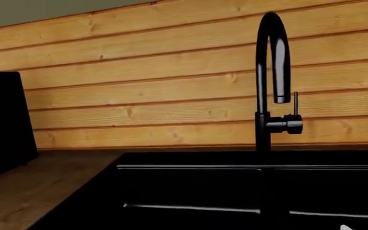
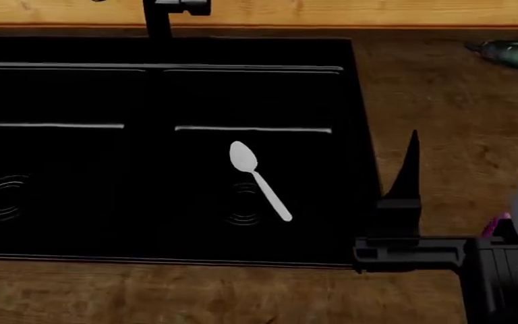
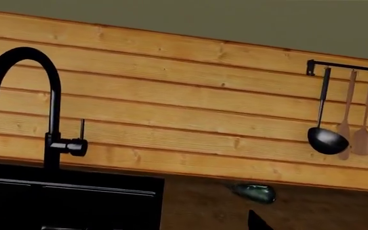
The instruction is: Pick the onion from the counter and place it in the sink
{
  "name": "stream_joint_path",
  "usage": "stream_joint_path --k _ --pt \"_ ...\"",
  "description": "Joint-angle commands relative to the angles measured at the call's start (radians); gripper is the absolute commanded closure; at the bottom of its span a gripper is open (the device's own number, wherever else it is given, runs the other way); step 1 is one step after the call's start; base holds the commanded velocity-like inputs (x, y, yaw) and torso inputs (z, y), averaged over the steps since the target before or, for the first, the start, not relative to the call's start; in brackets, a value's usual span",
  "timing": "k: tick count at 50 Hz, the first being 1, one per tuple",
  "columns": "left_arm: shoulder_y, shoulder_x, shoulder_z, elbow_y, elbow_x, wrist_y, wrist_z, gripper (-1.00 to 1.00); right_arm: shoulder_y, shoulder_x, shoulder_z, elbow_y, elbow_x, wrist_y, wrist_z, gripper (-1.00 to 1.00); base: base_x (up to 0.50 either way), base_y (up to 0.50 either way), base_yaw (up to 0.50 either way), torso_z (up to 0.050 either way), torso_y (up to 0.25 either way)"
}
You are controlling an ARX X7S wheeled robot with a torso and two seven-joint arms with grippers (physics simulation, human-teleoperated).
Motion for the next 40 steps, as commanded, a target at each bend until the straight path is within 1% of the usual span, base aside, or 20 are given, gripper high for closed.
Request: stream_joint_path --k 1,10,14,18,20,22,24,25,29,34,35,38,40 --pt "0.000 0.003 -0.009 0.018 -0.015 -0.017 -0.001 -1.00 -0.014 0.047 0.027 -0.004 0.127 -0.019 0.087 -1.00 0.50 -0.02 0.00 0.000 0.000" --pt "-0.002 0.002 0.000 0.015 -0.017 -0.013 -0.004 -1.00 -0.036 0.078 0.051 0.000 0.209 -0.042 0.147 -1.00 0.50 -0.02 0.00 0.000 0.002" --pt "-0.003 0.001 -0.001 0.008 -0.019 -0.012 -0.004 -1.00 -0.018 0.088 0.048 0.005 0.250 -0.011 0.184 -1.00 0.31 -0.01 0.00 0.000 0.000" --pt "0.003 0.000 0.000 0.001 -0.019 -0.001 -0.004 -1.00 0.026 0.103 0.036 0.014 0.304 0.074 0.245 -1.00 0.00 0.00 0.00 0.000 0.000" --pt "0.000 -0.001 -0.001 -0.003 -0.019 -0.001 -0.005 -1.00 0.082 0.095 0.099 0.041 0.404 0.147 0.283 -1.00 0.00 0.00 0.00 0.000 0.000" --pt "0.003 -0.001 -0.001 -0.007 -0.019 0.004 -0.004 -1.00 0.125 0.119 0.102 0.080 0.489 0.187 0.359 -1.00 0.00 0.00 0.00 0.000 0.000" --pt "0.005 -0.002 -0.001 -0.010 -0.019 0.008 -0.004 -1.00 0.176 0.170 0.089 0.170 0.651 0.188 0.509 -1.00 0.00 0.00 0.00 0.000 0.000" --pt "0.007 -0.003 0.000 -0.011 -0.020 0.009 -0.003 -1.00 0.214 0.208 0.067 0.236 0.773 0.185 0.620 -1.00 0.00 0.00 0.00 0.000 0.000" --pt "0.014 -0.004 0.001 -0.015 -0.019 0.016 -0.004 -1.00 0.358 0.344 -0.065 0.368 1.008 0.138 0.867 -1.00 0.00 0.00 0.00 0.000 0.000" --pt "0.015 -0.007 -0.001 -0.014 -0.021 0.010 -0.006 -1.00 0.425 0.448 -0.213 0.458 1.170 0.084 1.013 -1.00 0.00 0.00 0.00 0.000 0.000" --pt "0.016 -0.007 0.002 -0.016 -0.021 0.011 -0.006 -1.00 0.441 0.485 -0.262 0.482 1.236 0.054 1.061 -1.00 0.00 0.00 0.00 0.000 0.000" --pt "0.018 -0.006 0.004 -0.019 -0.021 0.016 -0.006 -1.00 0.454 0.539 -0.314 0.504 1.336 0.000 1.114 -1.00 0.00 0.00 0.00 0.000 0.000" --pt "0.021 -0.006 0.008 -0.029 -0.019 0.024 -0.006 -1.00 0.451 0.567 -0.326 0.506 1.367 -0.020 1.134 -1.00 0.00 0.00 0.00 0.000 0.000"
